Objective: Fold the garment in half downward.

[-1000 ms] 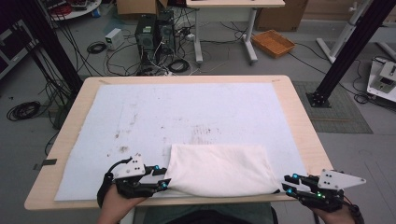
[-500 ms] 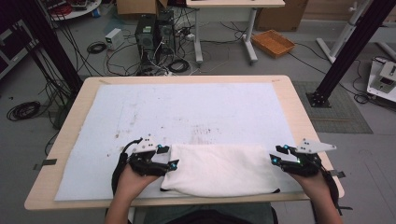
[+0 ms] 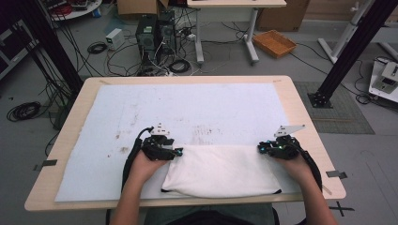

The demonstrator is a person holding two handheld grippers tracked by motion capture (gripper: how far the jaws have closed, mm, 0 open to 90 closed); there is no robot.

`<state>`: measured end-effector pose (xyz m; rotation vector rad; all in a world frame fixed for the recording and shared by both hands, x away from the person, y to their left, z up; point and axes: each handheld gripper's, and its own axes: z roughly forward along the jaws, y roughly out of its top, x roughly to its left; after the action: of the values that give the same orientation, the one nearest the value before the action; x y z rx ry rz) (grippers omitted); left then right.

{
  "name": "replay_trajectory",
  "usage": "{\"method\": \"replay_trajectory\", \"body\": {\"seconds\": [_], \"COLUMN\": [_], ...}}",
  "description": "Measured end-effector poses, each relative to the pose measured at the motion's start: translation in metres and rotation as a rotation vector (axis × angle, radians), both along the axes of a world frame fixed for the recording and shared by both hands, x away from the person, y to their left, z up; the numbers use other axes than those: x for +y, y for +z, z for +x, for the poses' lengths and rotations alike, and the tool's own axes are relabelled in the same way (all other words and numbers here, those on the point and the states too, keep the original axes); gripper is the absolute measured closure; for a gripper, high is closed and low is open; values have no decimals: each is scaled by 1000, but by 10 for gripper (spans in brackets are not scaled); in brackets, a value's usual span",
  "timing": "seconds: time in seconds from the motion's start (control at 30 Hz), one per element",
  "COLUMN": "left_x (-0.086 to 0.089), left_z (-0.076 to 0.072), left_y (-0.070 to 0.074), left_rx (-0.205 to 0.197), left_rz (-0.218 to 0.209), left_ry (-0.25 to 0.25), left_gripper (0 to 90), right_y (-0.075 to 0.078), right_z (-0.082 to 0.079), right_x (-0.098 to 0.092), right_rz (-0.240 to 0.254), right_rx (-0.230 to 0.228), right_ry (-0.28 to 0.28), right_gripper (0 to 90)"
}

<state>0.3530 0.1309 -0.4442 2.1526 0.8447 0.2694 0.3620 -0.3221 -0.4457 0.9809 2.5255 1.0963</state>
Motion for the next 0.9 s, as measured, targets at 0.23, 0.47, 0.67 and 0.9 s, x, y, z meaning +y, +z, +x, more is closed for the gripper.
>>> {"method": "replay_trajectory", "body": {"seconds": [0.23, 0.47, 0.67, 0.9], "left_x": [-1, -1, -5, -9], "left_z": [-6, 3, 20, 39], "left_y": [-3, 7, 13, 13], "left_rx": [-57, -113, -142, -125], "left_rz": [5, 12, 22, 31], "left_ry": [-55, -34, -1, 30], "left_gripper": [837, 850, 850, 849], "right_y": [6, 10, 13, 17], "right_z": [-4, 3, 17, 37], "right_x": [4, 5, 7, 7], "right_rz": [-50, -74, -85, -86], "right_rx": [-126, -178, -186, -190], "right_ry": [10, -13, -41, -66], "right_gripper": [877, 878, 878, 878]}}
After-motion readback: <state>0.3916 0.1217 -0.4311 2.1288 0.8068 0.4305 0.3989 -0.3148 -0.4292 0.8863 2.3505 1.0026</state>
